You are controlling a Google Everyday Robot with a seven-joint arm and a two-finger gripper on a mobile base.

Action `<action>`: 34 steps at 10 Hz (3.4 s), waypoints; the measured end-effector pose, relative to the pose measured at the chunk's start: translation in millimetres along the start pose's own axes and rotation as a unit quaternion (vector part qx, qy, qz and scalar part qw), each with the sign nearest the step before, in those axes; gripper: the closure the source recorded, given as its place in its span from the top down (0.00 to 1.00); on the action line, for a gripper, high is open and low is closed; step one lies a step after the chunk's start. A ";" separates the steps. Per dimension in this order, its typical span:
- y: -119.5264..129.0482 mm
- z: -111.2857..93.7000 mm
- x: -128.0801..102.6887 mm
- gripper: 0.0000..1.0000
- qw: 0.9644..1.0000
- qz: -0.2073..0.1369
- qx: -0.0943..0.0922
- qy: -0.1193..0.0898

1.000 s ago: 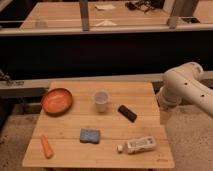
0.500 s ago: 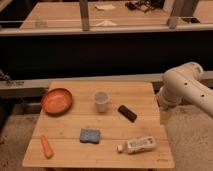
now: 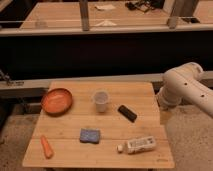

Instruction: Place the bottle in the ceramic bowl

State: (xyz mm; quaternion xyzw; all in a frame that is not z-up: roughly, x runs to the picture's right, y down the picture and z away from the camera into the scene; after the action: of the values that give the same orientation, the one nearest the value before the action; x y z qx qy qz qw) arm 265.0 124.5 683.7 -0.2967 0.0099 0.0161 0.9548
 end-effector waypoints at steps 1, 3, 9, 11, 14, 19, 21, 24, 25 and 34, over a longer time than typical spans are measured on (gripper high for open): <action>7.9 4.6 -9.8 0.68 1.000 -0.004 -0.008 -0.004; 13.0 7.7 -15.3 0.68 1.000 -0.005 -0.011 -0.007; 33.7 34.8 -34.4 0.76 0.999 -0.021 -0.031 -0.021; 41.6 44.4 -36.8 0.76 0.999 -0.024 -0.035 -0.028; 50.0 66.8 -49.1 0.76 0.998 -0.031 -0.038 -0.036; 62.9 95.1 -56.3 0.76 0.997 -0.035 -0.044 -0.051; 65.6 101.6 -58.8 0.76 0.997 -0.037 -0.045 -0.053; 78.3 123.3 -65.1 0.76 0.996 -0.041 -0.048 -0.065; 79.4 124.1 -65.4 0.76 0.996 -0.041 -0.049 -0.065; 85.9 140.1 -72.9 0.70 0.996 -0.031 -0.051 -0.071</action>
State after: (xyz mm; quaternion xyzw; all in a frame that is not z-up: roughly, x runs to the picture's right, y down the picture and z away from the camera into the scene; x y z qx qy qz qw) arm 190.4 272.9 752.5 -0.3431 -0.0679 0.0079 0.9368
